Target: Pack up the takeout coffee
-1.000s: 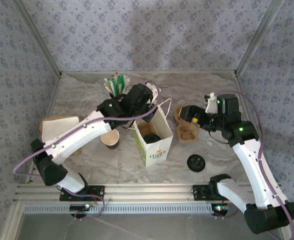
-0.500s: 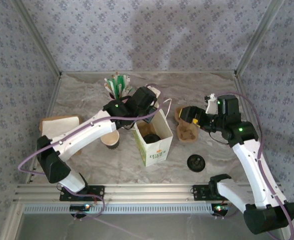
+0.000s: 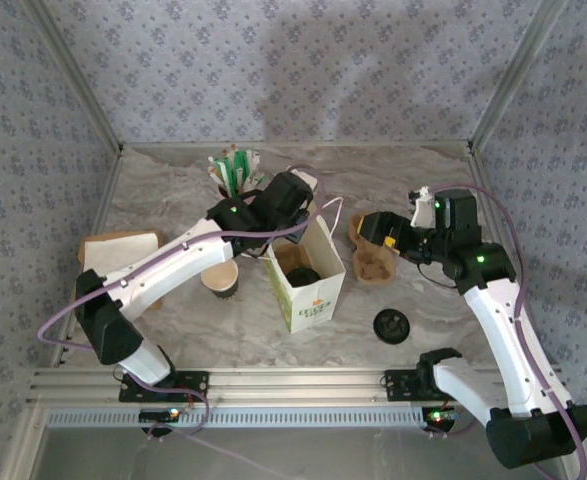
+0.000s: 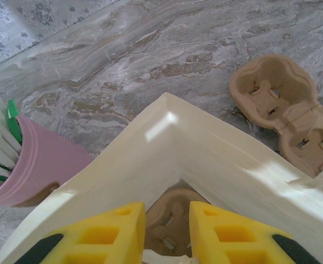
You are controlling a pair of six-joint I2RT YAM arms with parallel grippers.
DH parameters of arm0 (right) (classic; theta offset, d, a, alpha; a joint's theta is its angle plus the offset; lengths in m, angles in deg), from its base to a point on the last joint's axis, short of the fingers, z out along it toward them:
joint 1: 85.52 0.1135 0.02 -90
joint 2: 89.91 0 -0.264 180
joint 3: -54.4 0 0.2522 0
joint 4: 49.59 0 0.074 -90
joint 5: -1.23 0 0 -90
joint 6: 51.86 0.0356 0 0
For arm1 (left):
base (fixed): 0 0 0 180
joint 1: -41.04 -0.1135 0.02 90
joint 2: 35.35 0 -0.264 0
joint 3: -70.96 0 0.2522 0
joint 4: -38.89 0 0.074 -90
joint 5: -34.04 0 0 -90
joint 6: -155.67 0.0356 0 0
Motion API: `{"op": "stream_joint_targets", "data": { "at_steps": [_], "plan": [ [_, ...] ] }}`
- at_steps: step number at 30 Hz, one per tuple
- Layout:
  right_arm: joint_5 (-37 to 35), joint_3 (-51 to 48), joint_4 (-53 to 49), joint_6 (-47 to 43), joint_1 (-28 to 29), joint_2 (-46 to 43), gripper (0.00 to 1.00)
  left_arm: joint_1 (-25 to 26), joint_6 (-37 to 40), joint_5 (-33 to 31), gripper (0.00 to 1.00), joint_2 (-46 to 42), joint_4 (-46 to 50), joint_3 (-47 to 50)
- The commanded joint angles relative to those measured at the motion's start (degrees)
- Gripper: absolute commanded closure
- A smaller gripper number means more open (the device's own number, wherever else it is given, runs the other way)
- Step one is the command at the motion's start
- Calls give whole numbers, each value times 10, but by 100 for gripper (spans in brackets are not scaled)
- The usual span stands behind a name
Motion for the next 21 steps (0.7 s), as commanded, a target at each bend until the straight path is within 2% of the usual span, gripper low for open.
{"op": "stream_joint_targets", "data": {
  "at_steps": [1,7,13,21],
  "plan": [
    [14,7,6,-3,-3,-2,0,-1,-8,-4,70,-2,17,-39],
    [14,16,7,-1,-4,1,0,-2,-10,16,53,-18,28,-70],
    [16,36,5,-2,-1,9,0,-2,-11,35,44,-46,32,-79],
    [16,82,2,-6,4,35,0,-24,-29,58,29,-125,10,-33]
  ]
}}
